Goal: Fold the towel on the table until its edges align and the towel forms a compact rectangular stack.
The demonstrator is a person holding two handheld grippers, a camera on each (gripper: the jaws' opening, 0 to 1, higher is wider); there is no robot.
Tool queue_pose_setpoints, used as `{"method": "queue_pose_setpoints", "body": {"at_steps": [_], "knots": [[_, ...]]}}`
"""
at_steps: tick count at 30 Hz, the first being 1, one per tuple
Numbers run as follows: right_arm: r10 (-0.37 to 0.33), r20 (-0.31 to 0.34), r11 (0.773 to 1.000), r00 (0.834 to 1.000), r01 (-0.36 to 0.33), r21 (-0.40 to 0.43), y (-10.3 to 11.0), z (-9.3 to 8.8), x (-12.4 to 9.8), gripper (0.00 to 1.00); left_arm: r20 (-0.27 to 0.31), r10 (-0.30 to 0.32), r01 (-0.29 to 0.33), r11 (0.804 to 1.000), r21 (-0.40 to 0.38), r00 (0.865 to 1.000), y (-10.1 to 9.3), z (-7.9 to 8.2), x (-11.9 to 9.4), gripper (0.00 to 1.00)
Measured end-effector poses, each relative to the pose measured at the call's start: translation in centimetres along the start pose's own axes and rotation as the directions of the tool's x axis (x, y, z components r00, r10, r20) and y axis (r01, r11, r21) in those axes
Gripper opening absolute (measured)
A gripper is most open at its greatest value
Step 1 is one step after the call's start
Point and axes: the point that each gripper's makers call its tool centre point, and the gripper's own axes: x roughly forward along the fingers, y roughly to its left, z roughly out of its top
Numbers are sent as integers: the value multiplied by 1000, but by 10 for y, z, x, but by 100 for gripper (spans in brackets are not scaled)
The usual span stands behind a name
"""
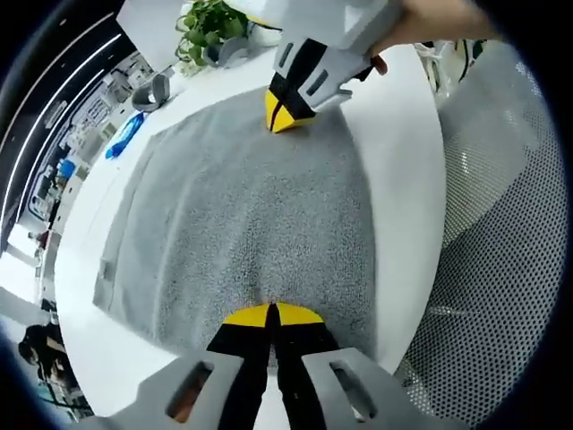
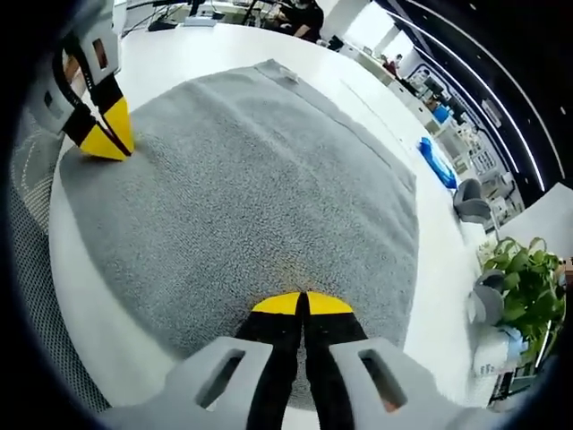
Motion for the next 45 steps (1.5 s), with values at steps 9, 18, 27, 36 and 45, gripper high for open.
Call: {"method": "queue_pose_setpoints", "body": {"at_steps": [9,18,27,36,45], "knots": [[-31,-68,998,997,27,-62,3,1,1,0,-36,-89,94,977,193,995,1,0,1,1],[-68,-79,996,995,64,-55,8,3,-2,0,-20,-116,118,978,173,993,5,-10,-2,1],[-35,2,998,999,35,46,16,4,-7,0,-14,-119,120,985,127,993,9,-16,-3,1],[41,120,967,992,-69,244,33,13,-12,0,-61,-85,94,983,159,995,18,-31,-6,1],[58,166,953,984,-104,283,37,14,-14,0,-36,-99,101,993,55,994,23,-36,-7,1]]}}
